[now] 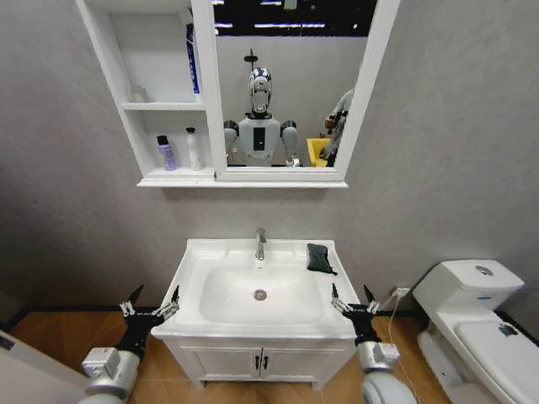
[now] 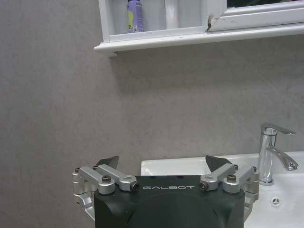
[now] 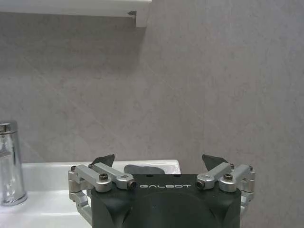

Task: Move facial cleanser and shampoo from washbasin to cabinet, then wipe washbasin with towel.

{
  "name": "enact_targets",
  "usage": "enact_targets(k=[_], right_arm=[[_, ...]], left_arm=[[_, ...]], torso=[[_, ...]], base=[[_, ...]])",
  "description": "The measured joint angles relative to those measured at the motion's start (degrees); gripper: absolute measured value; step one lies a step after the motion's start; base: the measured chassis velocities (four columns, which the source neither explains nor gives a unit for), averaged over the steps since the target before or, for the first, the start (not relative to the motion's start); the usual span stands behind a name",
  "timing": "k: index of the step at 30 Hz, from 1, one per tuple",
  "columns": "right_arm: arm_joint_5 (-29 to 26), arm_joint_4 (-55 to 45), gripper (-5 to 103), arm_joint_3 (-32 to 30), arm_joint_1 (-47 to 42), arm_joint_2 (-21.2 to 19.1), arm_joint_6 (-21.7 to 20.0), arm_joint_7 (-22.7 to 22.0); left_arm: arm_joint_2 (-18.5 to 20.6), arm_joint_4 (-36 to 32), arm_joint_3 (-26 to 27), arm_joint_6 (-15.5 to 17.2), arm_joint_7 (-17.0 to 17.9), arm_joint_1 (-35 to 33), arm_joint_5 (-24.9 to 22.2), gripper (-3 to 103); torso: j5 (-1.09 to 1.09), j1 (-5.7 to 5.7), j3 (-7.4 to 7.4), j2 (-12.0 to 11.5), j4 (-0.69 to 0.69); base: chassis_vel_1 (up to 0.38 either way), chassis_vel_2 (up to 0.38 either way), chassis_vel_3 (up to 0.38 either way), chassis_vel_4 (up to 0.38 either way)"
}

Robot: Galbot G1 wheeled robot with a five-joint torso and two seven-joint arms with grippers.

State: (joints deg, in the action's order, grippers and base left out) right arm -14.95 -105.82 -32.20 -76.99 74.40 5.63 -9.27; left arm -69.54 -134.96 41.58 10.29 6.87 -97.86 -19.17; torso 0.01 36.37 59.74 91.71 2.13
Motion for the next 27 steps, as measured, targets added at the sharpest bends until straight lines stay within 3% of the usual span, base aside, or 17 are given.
enact_targets(k=[4, 6, 8, 11, 16, 22, 27], right_arm=[[-1.1, 10.7, 100, 2.5, 11.7, -1.1, -2.7, 0.1], [-1.2, 14.3, 100, 3.2, 14.7, -1.1, -2.8, 0.6], [-0.8, 23.9, 100, 5.2, 21.6, -1.0, -2.3, 2.6], [-0.4, 27.2, 103, 6.4, 24.0, -0.7, -1.7, 3.4], [0.5, 36.8, 92, 8.7, 31.4, 0.9, -1.2, 4.4], [0.1, 42.6, 97, 10.2, 36.8, 0.9, -1.7, 4.1], [-3.6, 45.6, 101, 11.2, 38.8, 0.9, -3.7, 3.4]], left_arm=[[0.0, 0.1, -0.1, 0.0, 0.0, 0.1, 0.0, 100], [0.0, 0.1, -0.1, 0.0, 0.0, 0.1, 0.0, 100], [0.0, 0.1, -0.1, 0.0, 0.0, 0.1, 0.0, 100], [0.1, 0.1, -0.1, 0.0, 0.0, 0.1, -0.1, 100], [0.1, 0.1, -0.2, 0.0, 0.0, 0.1, -0.1, 100], [0.1, 0.2, -0.2, 0.0, 0.0, 0.1, -0.1, 100], [0.1, 0.2, -0.2, 0.0, 0.0, 0.1, -0.1, 100]], torso=[[0.00, 0.01, 0.01, 0.0, 0.00], [0.00, 0.01, 0.01, 0.0, 0.02], [0.00, 0.01, 0.01, 0.0, -0.01], [-0.01, 0.01, 0.01, 0.0, -0.01], [-0.01, 0.00, 0.00, 0.0, -0.01], [-0.02, 0.01, 0.00, 0.0, 0.00], [-0.01, 0.00, 0.00, 0.0, -0.01]], base=[[0.000, 0.000, 0.000, 0.000], [0.000, 0.000, 0.000, 0.000], [0.000, 0.000, 0.000, 0.000], [0.000, 0.000, 0.000, 0.000], [0.000, 0.000, 0.000, 0.000], [0.000, 0.000, 0.000, 0.000], [0.000, 0.000, 0.000, 0.000]])
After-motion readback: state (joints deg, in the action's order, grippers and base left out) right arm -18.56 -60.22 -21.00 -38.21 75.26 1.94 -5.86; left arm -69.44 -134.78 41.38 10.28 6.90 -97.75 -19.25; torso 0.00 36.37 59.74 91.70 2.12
